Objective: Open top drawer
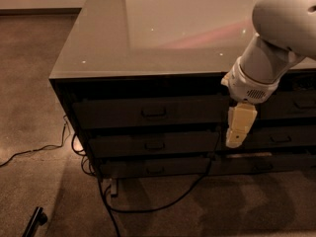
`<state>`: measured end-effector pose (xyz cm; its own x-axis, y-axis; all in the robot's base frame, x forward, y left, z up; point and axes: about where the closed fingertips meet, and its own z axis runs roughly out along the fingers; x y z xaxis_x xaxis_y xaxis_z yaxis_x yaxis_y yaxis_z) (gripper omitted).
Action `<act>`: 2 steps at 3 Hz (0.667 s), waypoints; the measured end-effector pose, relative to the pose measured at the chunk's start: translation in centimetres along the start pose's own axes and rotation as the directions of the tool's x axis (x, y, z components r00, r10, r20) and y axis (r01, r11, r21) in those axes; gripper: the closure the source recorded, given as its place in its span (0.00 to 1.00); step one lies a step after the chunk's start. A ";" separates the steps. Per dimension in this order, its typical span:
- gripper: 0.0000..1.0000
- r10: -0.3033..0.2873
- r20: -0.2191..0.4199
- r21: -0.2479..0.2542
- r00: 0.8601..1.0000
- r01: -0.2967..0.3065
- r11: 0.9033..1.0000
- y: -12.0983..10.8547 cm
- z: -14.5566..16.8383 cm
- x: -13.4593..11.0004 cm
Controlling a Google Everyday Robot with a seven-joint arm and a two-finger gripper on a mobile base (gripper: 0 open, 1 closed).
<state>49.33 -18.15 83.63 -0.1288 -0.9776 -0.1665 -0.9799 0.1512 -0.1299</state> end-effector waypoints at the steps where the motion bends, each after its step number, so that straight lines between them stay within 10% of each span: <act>1: 0.00 -0.013 0.005 0.017 1.000 0.012 1.000 -0.1 0.4 0.2; 2: 0.00 -0.072 0.056 0.032 0.996 0.070 0.997 -1.4 2.2 -0.3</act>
Offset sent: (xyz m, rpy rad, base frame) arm 0.0405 0.0102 -0.0418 0.0946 -0.0901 0.1810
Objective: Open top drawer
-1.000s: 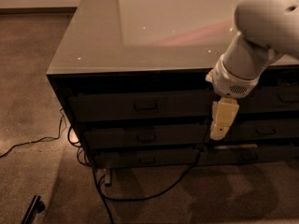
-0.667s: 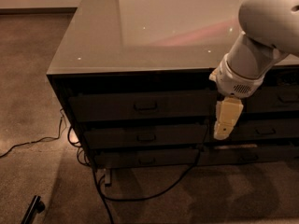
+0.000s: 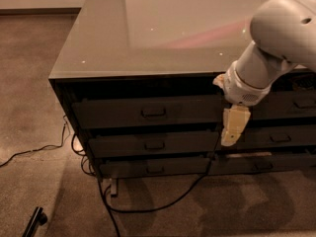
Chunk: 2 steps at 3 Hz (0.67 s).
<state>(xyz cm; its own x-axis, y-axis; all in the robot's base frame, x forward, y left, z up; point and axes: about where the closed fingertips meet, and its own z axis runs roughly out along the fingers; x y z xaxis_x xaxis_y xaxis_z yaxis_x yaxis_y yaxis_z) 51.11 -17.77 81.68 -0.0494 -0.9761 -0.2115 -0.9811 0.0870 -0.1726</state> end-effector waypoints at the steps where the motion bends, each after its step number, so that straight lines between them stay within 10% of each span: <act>1: 0.00 -0.067 0.058 0.007 0.996 0.066 0.998 -1.9 1.9 -1.2; 2: 0.00 -0.127 0.061 -0.006 0.990 0.127 0.992 -3.2 4.4 -2.8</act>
Offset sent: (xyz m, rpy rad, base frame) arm 0.0636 0.0576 -0.0542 0.0155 -0.0213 0.2099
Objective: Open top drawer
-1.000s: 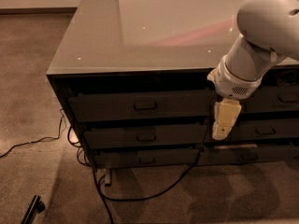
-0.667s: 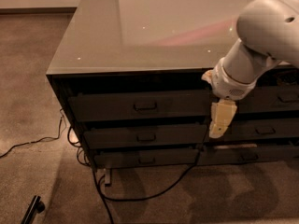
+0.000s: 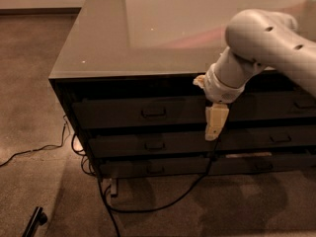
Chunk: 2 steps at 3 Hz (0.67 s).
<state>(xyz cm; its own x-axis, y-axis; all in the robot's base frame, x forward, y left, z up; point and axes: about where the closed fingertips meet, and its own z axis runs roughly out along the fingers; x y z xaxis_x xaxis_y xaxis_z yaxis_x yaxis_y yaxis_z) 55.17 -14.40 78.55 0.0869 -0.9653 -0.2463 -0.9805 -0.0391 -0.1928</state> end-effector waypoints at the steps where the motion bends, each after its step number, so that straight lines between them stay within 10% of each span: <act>1: 0.00 -0.070 -0.035 -0.017 0.997 0.070 0.997 0.0 2.7 -1.7; 2: 0.00 -0.074 -0.040 -0.021 0.996 0.074 0.997 0.1 2.9 -1.7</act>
Offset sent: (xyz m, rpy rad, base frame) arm 0.0031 0.0214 -0.0187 -0.0424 -0.0050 0.0569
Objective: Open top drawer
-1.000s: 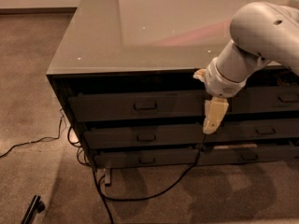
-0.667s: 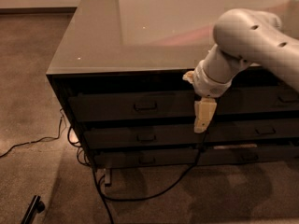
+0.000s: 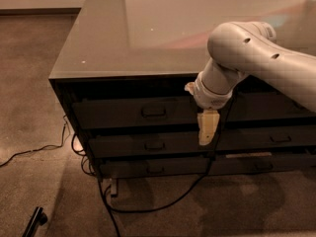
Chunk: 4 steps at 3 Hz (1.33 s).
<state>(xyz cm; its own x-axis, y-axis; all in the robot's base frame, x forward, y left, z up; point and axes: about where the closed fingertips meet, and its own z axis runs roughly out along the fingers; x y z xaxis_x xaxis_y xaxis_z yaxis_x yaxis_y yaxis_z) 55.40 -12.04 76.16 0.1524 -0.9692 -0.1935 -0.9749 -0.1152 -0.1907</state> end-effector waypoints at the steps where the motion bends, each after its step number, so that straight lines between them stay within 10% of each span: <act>1: 0.00 0.006 0.009 0.017 1.000 -0.006 1.000 -0.1 -0.6 0.0; 4: 0.00 -0.037 0.155 -0.053 0.987 0.046 0.998 0.4 5.3 -2.8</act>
Offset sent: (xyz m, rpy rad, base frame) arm -0.0139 0.0267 -0.0179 0.1874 0.0575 0.0894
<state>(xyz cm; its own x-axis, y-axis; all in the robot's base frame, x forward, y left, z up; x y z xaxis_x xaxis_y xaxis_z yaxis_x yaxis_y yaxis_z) 55.41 -8.19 71.57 0.2117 -0.9188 -0.3331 -0.9741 -0.1706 -0.1485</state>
